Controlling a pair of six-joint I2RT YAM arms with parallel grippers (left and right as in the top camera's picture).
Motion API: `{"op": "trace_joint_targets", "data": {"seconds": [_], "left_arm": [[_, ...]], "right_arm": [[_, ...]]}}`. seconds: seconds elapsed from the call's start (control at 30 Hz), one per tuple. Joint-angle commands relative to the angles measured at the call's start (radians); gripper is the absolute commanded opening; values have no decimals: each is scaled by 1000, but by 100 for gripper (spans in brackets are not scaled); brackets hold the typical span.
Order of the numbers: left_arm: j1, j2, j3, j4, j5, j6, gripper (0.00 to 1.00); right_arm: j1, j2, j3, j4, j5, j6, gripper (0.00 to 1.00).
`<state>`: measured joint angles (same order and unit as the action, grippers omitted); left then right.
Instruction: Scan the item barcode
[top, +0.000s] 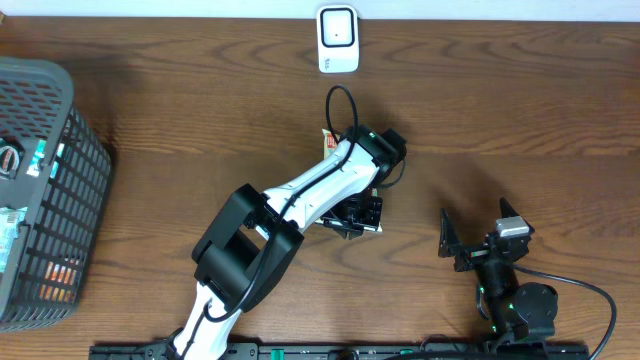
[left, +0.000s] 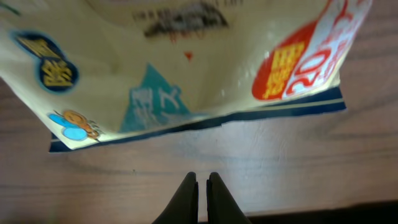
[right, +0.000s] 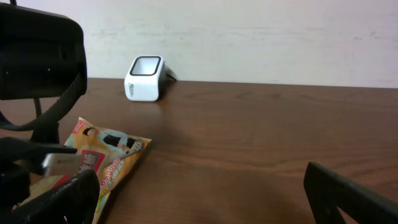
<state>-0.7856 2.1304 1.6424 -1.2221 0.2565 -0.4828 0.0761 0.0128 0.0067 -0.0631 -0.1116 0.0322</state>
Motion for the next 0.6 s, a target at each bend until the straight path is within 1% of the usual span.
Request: {"op": "trace_joint_targets", "data": {"seconds": [0.0,0.17,0.33,0.57], "left_arm": [[3,8,-31,25,-41,-36,7],[2,8,-113,108,-41,-93,8],[6,8,-179,251,-43,-91,8],[23,7,-180,397,-183,-91,7]], "right_arm": [[4,-4,0,-4,1,-14,99],[4,-4,0,-4,1,-14,99],[4,-4,0,-4,1,-14,99],[4,-4,0,-4,1,-14,99]]}}
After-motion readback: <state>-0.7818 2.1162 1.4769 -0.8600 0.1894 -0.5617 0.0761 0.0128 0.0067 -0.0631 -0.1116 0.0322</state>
